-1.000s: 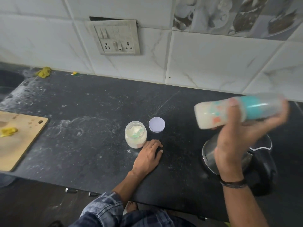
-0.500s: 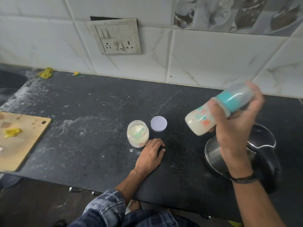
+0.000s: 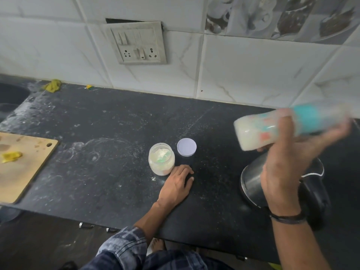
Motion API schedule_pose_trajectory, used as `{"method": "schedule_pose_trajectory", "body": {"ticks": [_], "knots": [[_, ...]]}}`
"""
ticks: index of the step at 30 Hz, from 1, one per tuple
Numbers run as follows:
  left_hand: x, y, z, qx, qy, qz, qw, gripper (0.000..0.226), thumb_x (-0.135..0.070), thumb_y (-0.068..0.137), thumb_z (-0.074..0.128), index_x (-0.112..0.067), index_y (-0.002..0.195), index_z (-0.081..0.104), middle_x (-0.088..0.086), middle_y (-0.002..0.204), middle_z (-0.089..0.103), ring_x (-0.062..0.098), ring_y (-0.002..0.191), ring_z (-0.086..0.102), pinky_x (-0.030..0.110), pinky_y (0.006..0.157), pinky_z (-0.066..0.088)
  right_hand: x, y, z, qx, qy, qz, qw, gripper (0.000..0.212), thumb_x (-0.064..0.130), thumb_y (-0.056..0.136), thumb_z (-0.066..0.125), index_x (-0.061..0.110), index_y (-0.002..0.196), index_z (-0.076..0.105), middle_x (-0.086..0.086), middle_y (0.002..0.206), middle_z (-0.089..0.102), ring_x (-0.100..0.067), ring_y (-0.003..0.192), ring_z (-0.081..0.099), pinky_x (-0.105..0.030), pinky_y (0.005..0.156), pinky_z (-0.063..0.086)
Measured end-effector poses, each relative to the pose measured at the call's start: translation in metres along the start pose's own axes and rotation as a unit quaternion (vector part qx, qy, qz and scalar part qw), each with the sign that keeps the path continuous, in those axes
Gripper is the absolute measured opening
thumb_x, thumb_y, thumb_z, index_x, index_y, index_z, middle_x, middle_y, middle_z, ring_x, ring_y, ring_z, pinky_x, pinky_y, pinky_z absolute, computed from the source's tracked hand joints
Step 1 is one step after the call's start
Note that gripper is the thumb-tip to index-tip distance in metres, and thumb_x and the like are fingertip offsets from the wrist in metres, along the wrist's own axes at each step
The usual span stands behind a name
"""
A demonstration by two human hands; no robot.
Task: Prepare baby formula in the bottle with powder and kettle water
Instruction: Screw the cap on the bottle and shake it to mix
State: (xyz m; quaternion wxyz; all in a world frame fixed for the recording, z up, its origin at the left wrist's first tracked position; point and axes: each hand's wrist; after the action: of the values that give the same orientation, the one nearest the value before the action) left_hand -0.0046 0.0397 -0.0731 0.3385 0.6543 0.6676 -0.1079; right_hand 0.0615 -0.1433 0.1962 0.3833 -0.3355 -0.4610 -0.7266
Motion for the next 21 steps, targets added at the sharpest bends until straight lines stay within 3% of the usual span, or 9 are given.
{"method": "schedule_pose_trajectory", "body": {"ticks": [2,4,6,7,10,12,15,17,21], "knots": [[0.0,-0.002,0.0,0.001,-0.003,0.0,1.0,0.013,-0.02,0.099,0.061,-0.013,0.11,0.062,-0.002,0.117,0.06,0.017,0.11,0.055,0.027,0.104,0.039,0.002,-0.006,-0.001,0.079,-0.026,0.017,0.996,0.066,-0.008,0.094,0.064,0.01,0.143,0.024,0.019,0.106,0.064,0.0,0.08,0.064,-0.019,0.058,0.053],[-0.001,-0.001,-0.001,0.003,-0.002,-0.001,1.0,0.013,-0.02,0.099,0.061,-0.013,0.11,0.062,-0.003,0.117,0.06,0.017,0.111,0.055,0.025,0.104,0.038,0.01,-0.003,-0.002,0.041,-0.007,-0.007,0.999,0.068,-0.004,0.094,0.067,-0.001,0.144,0.02,0.003,0.122,0.06,-0.004,0.093,0.066,-0.025,0.074,0.058],[-0.001,-0.001,0.0,0.0,-0.002,-0.004,1.0,0.013,-0.02,0.099,0.061,-0.013,0.11,0.063,-0.003,0.117,0.06,0.016,0.111,0.055,0.023,0.105,0.036,0.016,0.004,-0.003,-0.022,0.049,-0.035,0.998,0.088,0.015,0.093,0.078,-0.015,0.145,0.014,-0.031,0.138,0.048,-0.031,0.109,0.066,-0.054,0.081,0.06],[-0.001,-0.001,0.0,-0.001,-0.001,-0.005,1.0,0.013,-0.02,0.099,0.061,-0.013,0.11,0.062,-0.003,0.117,0.061,0.016,0.112,0.055,0.023,0.105,0.036,0.014,0.006,-0.004,-0.036,0.059,-0.039,0.997,0.094,0.019,0.091,0.08,-0.016,0.146,0.012,-0.035,0.142,0.043,-0.04,0.112,0.065,-0.062,0.082,0.058],[0.0,-0.002,0.0,-0.001,-0.002,0.001,1.0,0.013,-0.02,0.099,0.061,-0.013,0.11,0.062,-0.004,0.116,0.061,0.016,0.11,0.055,0.025,0.105,0.038,0.009,0.0,0.0,0.033,-0.003,-0.026,0.999,0.078,0.0,0.093,0.071,-0.001,0.146,0.015,-0.012,0.13,0.049,-0.01,0.096,0.067,-0.034,0.076,0.061],[-0.001,-0.001,-0.001,0.0,-0.001,0.002,1.0,0.013,-0.02,0.099,0.061,-0.013,0.11,0.062,-0.003,0.116,0.06,0.015,0.108,0.055,0.022,0.104,0.037,0.008,-0.007,0.0,0.093,-0.03,-0.04,0.994,0.076,-0.003,0.089,0.07,0.002,0.144,0.018,0.0,0.123,0.049,-0.003,0.092,0.063,-0.022,0.077,0.056],[-0.002,0.0,-0.001,0.002,-0.002,-0.001,1.0,0.013,-0.02,0.099,0.06,-0.013,0.11,0.063,-0.003,0.116,0.061,0.016,0.112,0.055,0.021,0.105,0.035,0.013,-0.002,-0.003,-0.012,0.007,-0.089,0.996,0.083,0.006,0.092,0.072,-0.011,0.144,0.01,-0.011,0.135,0.043,-0.007,0.107,0.061,-0.028,0.087,0.056],[-0.002,0.0,-0.001,0.0,0.0,-0.003,1.0,0.014,-0.021,0.099,0.06,-0.013,0.11,0.062,-0.003,0.116,0.061,0.016,0.113,0.055,0.022,0.105,0.036,0.005,0.002,-0.006,-0.067,0.043,-0.079,0.994,0.086,0.017,0.094,0.075,-0.006,0.146,0.011,-0.025,0.143,0.04,-0.024,0.107,0.061,-0.04,0.076,0.059],[0.0,-0.001,-0.001,0.006,0.0,-0.001,1.0,0.013,-0.022,0.1,0.06,-0.014,0.111,0.062,-0.004,0.117,0.06,0.015,0.11,0.055,0.017,0.105,0.033,-0.005,-0.01,0.0,0.092,-0.041,0.0,0.995,0.079,0.01,0.089,0.078,0.014,0.145,0.022,-0.014,0.132,0.049,-0.016,0.097,0.065,-0.033,0.074,0.058]]}}
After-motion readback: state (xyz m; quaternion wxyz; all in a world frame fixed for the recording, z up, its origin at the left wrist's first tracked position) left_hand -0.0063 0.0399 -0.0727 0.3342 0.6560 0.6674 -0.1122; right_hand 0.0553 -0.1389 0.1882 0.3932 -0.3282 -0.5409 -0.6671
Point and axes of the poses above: each hand's wrist, its own y-axis towards the middle knuckle, its own z-axis out of the palm, x = y × z
